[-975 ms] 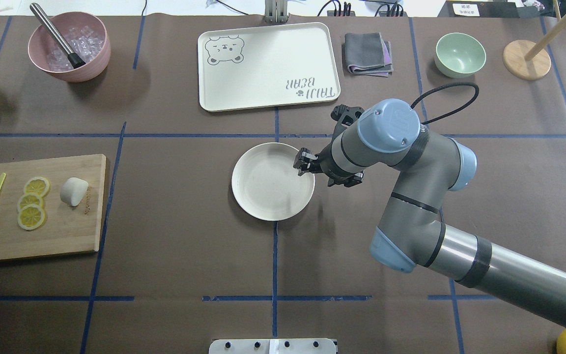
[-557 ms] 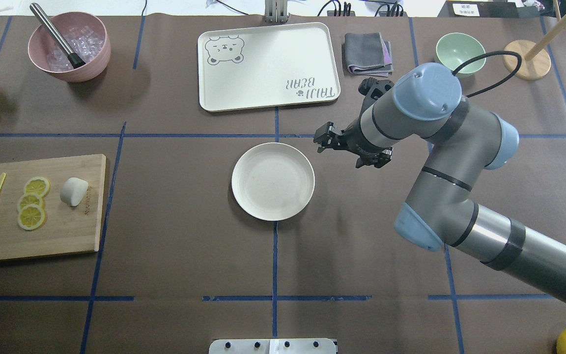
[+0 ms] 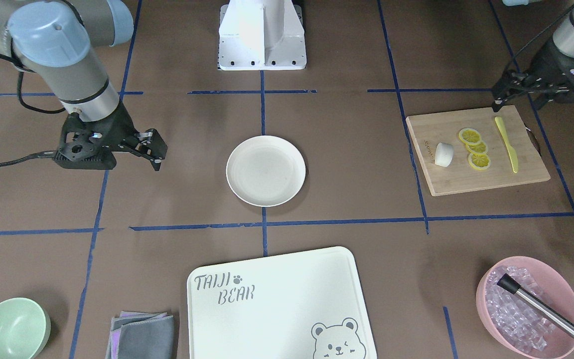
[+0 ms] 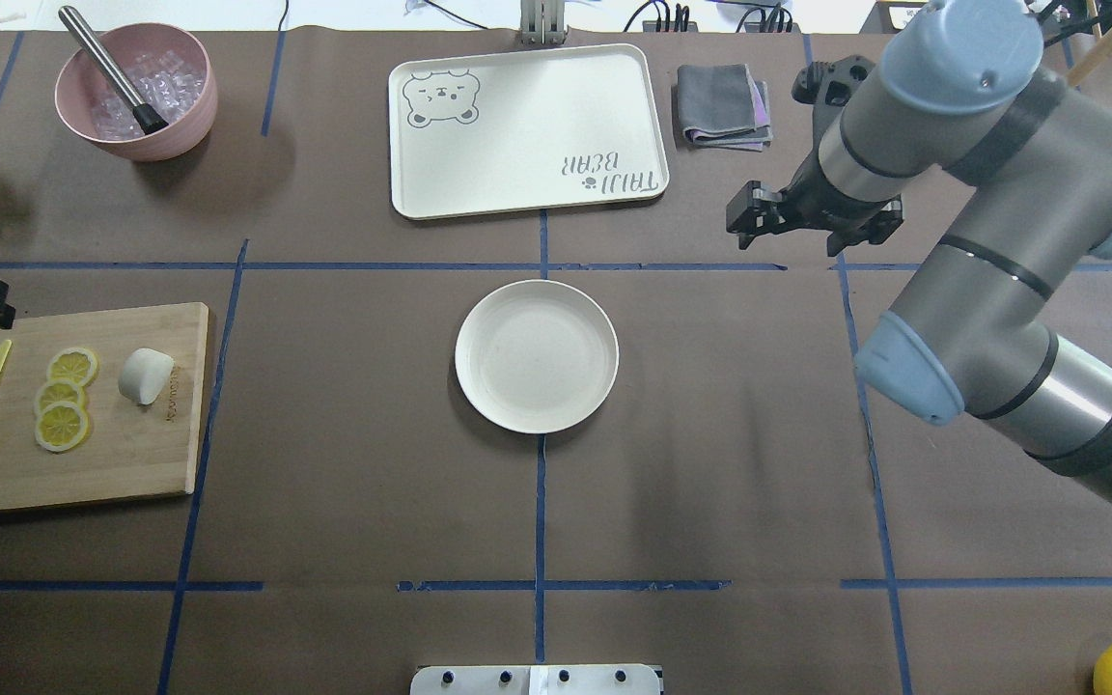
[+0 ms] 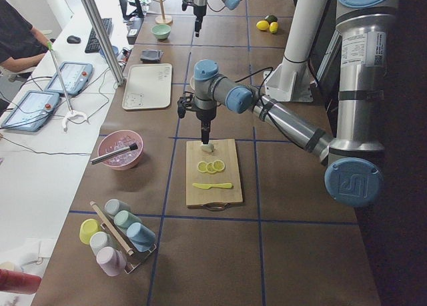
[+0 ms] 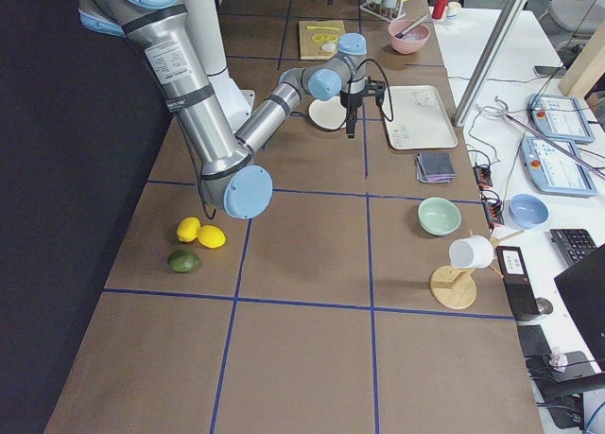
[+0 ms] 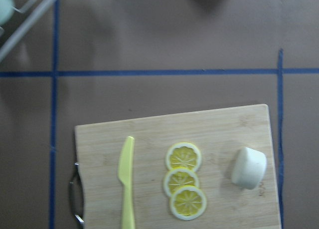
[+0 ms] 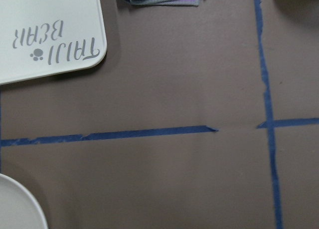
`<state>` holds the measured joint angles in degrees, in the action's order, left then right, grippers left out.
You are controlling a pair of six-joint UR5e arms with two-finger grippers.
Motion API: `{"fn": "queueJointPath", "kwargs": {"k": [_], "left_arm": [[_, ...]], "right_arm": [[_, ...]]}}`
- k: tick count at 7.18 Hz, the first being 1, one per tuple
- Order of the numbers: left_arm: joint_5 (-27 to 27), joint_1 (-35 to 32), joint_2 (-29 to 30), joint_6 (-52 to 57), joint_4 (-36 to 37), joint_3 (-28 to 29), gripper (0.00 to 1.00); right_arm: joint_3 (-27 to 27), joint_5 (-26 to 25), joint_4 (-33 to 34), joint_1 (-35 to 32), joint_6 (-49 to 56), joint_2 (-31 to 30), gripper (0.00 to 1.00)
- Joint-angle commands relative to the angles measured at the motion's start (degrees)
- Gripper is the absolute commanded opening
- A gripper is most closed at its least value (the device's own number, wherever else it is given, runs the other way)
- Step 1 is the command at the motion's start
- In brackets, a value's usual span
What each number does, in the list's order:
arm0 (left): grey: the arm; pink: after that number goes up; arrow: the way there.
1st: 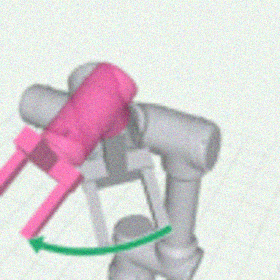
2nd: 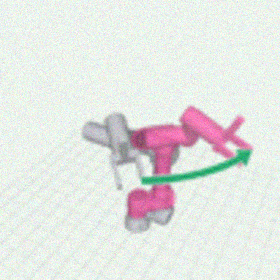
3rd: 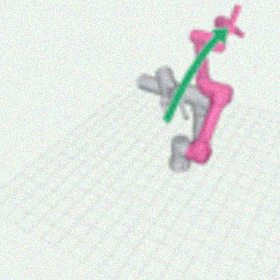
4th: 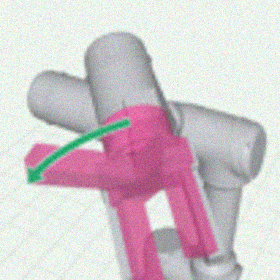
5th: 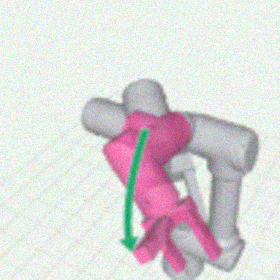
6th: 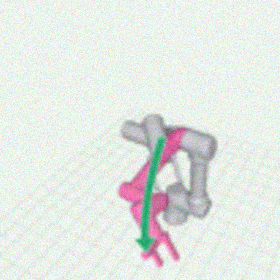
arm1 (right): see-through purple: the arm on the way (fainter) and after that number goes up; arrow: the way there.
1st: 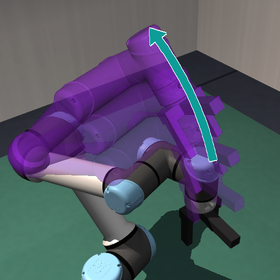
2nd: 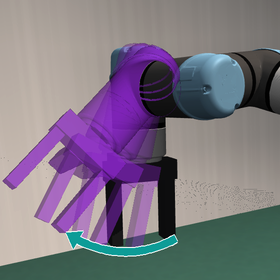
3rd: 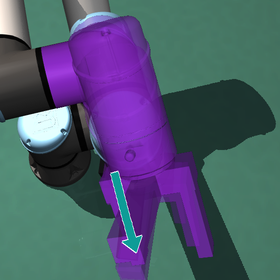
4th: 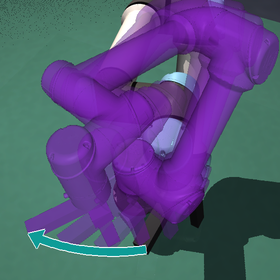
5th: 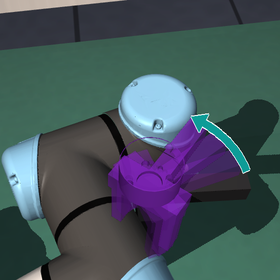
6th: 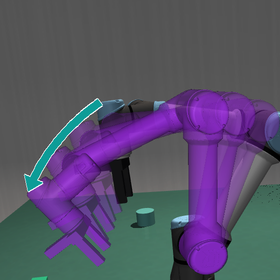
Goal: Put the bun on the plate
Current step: 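Release the plate and withdraw the right arm while the left reaches the board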
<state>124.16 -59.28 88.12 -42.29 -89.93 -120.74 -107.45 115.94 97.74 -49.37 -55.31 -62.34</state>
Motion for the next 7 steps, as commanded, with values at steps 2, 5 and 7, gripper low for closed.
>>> {"fn": "queueJointPath", "kwargs": {"k": [2, 5, 7], "left_arm": [[-6.11, 9.78, 2.91, -13.49, -18.74, 13.02, 1.0], [-9.02, 13.58, 4.34, -15.01, -19.67, 15.8, 1.0], [-9.02, 14.63, 4.43, -15.19, -19.67, 16.06, 1.0]], "right_arm": [[-2.5, 4.96, 3.87, -9.21, 15.1, -4.27, 1.0], [-2.33, 7.45, 4.48, -18.45, 30.56, -10.59, 1.0], [-2.41, 7.45, 7.02, -20.67, 34.2, -11.14, 1.0]]}}
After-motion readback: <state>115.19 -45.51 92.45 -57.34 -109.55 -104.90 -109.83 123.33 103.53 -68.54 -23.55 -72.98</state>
